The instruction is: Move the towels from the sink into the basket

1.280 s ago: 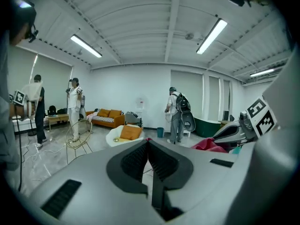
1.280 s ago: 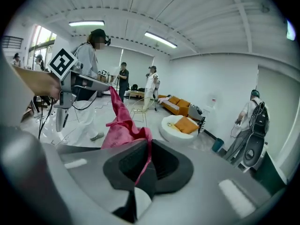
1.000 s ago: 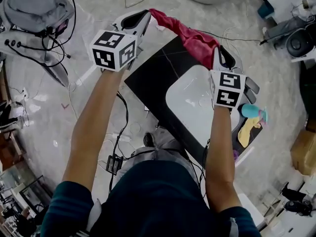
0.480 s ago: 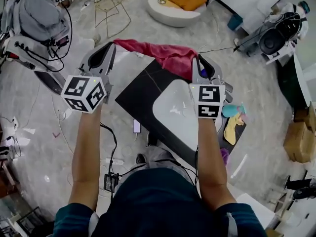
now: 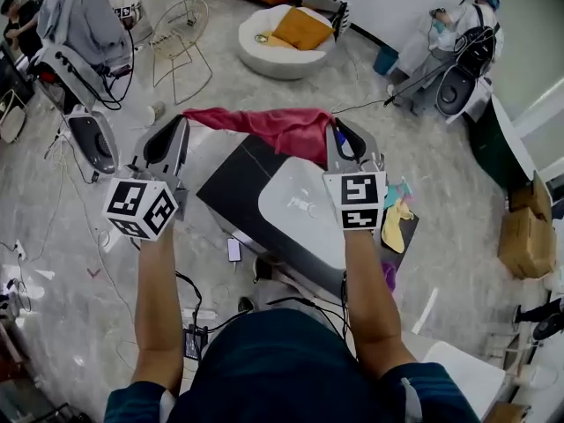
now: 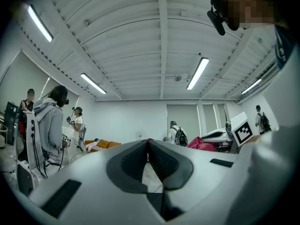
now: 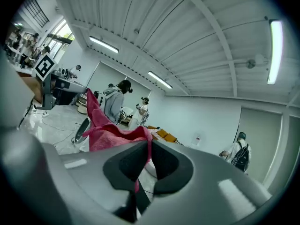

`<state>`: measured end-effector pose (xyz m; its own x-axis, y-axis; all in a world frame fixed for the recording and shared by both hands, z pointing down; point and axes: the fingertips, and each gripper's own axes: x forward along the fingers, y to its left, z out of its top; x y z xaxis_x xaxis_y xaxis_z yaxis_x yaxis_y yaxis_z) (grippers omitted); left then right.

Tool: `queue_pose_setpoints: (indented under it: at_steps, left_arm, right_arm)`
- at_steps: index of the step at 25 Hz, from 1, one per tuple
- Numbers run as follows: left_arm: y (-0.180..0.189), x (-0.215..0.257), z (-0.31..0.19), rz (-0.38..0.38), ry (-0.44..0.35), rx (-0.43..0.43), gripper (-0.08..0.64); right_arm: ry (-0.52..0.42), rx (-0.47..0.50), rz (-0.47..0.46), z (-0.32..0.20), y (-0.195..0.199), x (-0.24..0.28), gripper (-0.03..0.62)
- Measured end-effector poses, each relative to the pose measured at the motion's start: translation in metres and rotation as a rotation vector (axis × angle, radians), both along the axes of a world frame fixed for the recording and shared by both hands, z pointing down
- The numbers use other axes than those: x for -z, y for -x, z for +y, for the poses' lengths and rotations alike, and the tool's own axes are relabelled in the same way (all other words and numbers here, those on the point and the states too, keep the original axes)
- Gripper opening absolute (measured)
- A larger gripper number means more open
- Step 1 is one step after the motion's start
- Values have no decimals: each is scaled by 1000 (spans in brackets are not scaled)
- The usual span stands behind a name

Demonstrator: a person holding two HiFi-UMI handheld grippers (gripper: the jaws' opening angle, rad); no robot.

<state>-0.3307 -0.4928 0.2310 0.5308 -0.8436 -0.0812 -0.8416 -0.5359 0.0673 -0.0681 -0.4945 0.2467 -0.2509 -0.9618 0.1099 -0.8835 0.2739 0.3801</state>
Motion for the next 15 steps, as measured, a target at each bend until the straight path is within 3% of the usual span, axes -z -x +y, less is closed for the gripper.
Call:
queue_pose_setpoints:
  at_steps: [11,15]
  left_arm:
    - [-30,25,86,30,-65,-130,9]
    - [-62,34,100,39,-79,-192,9]
  right_arm:
    - [-50,-91,16,114,-39,26,35]
    - [-62,-143,27,143,-70,39,35]
